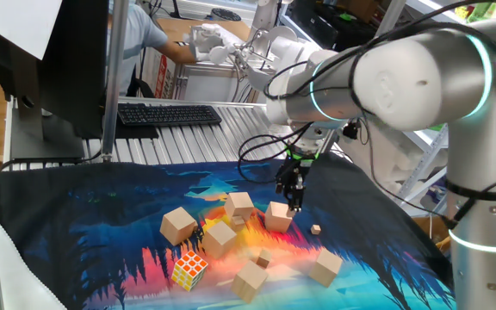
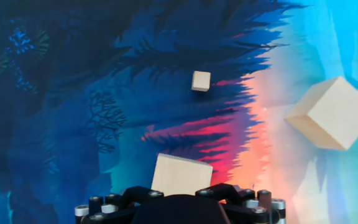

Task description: Stack the blocks into a pyramid shape

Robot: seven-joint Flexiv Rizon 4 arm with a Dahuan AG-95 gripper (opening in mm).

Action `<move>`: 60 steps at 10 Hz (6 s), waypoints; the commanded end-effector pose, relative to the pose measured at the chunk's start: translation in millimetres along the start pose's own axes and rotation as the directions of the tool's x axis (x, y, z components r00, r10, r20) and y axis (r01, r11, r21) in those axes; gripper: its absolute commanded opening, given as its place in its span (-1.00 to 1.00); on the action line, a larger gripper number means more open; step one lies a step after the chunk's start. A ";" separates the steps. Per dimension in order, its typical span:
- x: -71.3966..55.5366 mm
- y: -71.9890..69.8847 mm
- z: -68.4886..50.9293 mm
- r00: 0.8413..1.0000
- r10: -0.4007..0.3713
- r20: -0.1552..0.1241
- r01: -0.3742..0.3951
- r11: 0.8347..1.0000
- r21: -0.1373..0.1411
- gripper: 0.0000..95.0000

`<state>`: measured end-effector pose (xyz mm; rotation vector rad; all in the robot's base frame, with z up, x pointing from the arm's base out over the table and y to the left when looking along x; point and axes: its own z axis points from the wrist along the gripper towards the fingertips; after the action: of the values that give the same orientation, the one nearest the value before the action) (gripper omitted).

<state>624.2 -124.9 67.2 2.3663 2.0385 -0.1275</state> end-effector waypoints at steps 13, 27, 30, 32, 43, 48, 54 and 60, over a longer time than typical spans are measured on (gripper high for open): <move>3.9 0.8 3.0 0.997 -0.057 -0.047 0.057 0.998 0.003 1.00; 21.2 3.5 -8.3 0.996 -0.074 -0.059 0.079 0.994 0.082 1.00; 21.2 3.5 -8.3 0.997 -0.061 -0.055 0.064 0.996 0.066 1.00; 19.5 3.5 -8.1 0.998 -0.052 -0.047 0.055 0.997 0.052 1.00; 0.8 6.7 17.7 0.998 0.000 -0.060 0.002 1.000 0.026 1.00; -0.4 5.7 26.0 0.997 0.006 -0.079 -0.004 0.999 0.032 1.00; -1.0 1.3 37.2 0.996 -0.001 -0.094 0.004 1.000 0.024 1.00; -3.3 1.6 44.6 0.995 -0.022 -0.100 0.024 1.000 0.013 0.20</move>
<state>623.4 -130.9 23.6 2.4056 2.1181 -0.0227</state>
